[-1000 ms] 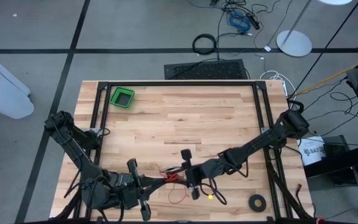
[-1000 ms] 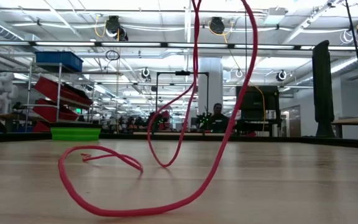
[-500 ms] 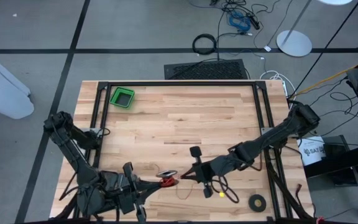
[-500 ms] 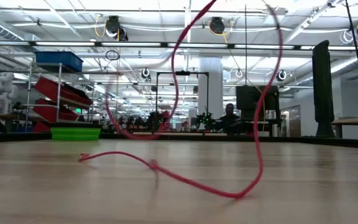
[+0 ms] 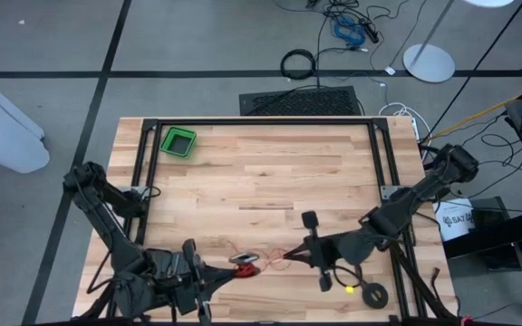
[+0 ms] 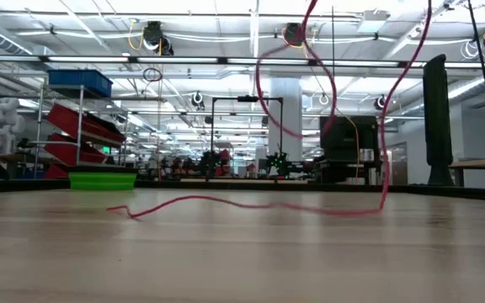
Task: Coil cords
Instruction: Coil the red wire into the spool
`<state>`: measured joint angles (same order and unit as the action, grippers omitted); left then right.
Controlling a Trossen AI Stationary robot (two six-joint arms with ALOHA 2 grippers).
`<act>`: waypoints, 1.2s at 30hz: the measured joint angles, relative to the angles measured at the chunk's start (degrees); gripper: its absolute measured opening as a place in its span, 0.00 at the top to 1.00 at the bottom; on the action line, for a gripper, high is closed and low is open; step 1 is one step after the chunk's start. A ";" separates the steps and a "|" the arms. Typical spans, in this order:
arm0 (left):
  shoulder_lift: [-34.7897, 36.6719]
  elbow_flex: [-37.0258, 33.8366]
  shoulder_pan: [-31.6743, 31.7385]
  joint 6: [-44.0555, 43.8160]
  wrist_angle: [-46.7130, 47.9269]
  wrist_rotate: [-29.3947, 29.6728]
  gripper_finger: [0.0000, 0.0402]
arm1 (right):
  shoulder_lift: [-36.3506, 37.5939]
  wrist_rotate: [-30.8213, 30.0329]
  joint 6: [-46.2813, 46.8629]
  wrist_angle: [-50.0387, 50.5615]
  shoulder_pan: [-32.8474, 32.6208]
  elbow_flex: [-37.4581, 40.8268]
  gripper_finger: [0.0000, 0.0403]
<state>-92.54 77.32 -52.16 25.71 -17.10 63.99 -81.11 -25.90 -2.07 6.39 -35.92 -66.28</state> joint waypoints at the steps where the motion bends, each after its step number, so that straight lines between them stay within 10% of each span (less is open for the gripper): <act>1: 0.35 0.00 0.00 -1.41 1.71 -2.14 1.00 | 0.41 -1.01 -0.12 0.00 -0.56 0.00 1.00; 5: 1.54 0.00 0.18 -5.92 5.75 -11.52 1.00 | 1.60 -3.89 -0.19 1.38 -2.45 0.00 1.00; 24: 1.56 0.00 3.72 -13.62 12.45 -12.07 1.00 | 1.84 -5.90 -1.28 2.64 -8.59 -3.97 1.00; 36: 1.57 0.00 9.46 -23.57 18.34 -24.73 1.00 | 1.70 -10.65 -6.42 -0.82 -13.76 -6.29 1.00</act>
<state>-90.97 77.32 -42.70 2.14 1.24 39.25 -79.40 -36.55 -8.49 5.58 -49.68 -72.58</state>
